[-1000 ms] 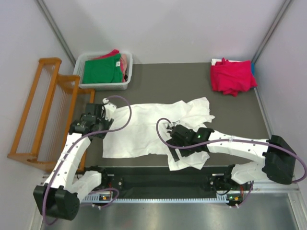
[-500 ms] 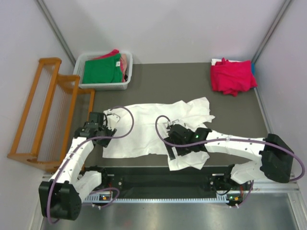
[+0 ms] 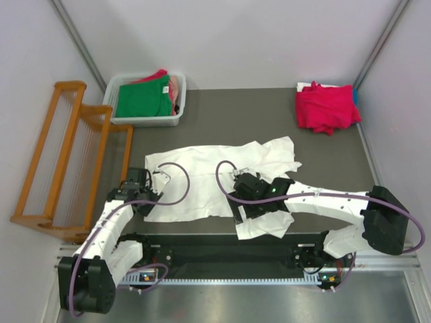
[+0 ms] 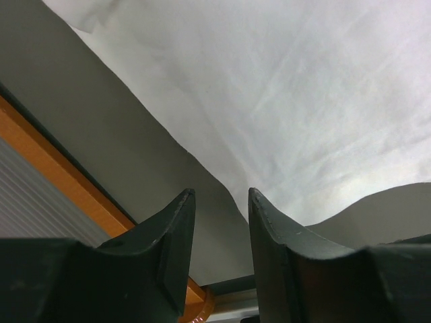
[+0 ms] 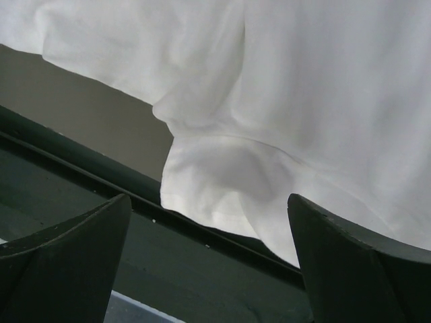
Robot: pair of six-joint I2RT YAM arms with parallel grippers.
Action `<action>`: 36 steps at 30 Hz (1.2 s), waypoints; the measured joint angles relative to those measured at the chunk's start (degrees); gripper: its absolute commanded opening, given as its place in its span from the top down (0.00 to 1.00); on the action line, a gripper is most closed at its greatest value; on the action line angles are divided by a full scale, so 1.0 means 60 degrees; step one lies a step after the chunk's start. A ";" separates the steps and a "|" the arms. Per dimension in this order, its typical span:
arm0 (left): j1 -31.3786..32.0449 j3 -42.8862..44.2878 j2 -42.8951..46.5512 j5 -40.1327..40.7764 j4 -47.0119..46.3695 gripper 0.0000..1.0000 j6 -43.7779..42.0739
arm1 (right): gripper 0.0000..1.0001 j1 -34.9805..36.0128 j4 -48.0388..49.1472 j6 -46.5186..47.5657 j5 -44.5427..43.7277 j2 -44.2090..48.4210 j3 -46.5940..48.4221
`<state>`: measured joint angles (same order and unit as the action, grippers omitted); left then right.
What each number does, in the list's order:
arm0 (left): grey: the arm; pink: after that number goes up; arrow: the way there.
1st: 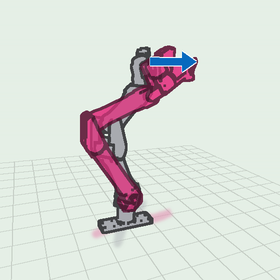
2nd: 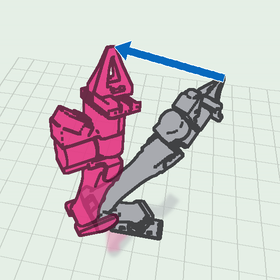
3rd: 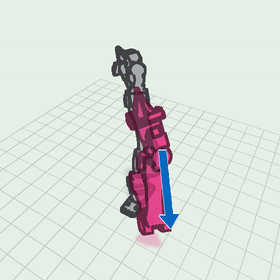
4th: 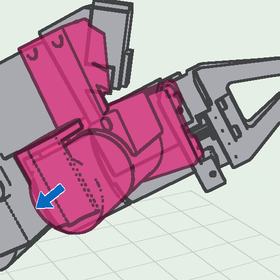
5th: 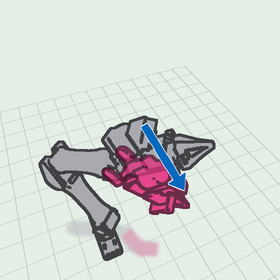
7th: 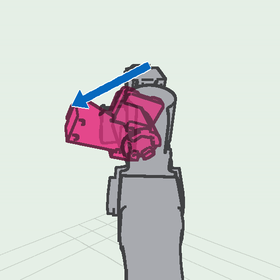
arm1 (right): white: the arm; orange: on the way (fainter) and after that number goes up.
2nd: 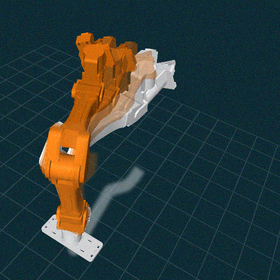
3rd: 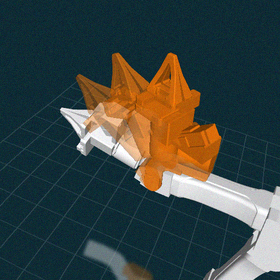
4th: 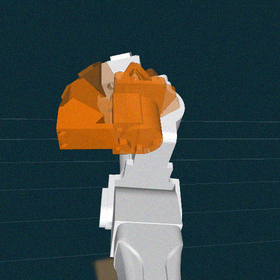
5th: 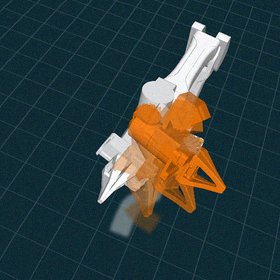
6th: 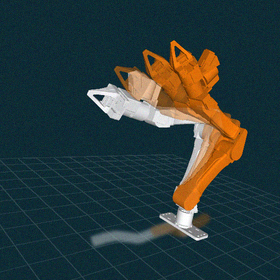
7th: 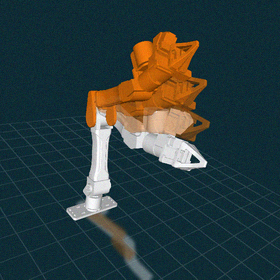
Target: Fold and stack the t-shirts
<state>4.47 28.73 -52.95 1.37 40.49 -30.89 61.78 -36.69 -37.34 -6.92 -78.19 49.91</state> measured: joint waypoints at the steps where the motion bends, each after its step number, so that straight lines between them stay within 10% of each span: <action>1: -0.0047 -0.0051 0.0029 -0.0004 0.0007 0.58 -0.0076 | 0.00 0.0000 -0.0007 -0.0004 0.0040 0.0000 -0.0004; 36: -0.0488 0.1515 -0.1829 -0.1512 0.0543 0.55 0.0055 | 0.00 0.1814 -0.0510 -0.0033 0.0135 -0.0918 -0.0015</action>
<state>1.54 37.82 -63.92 -7.70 43.75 -30.57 72.66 -39.75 -37.54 -6.11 -83.70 49.82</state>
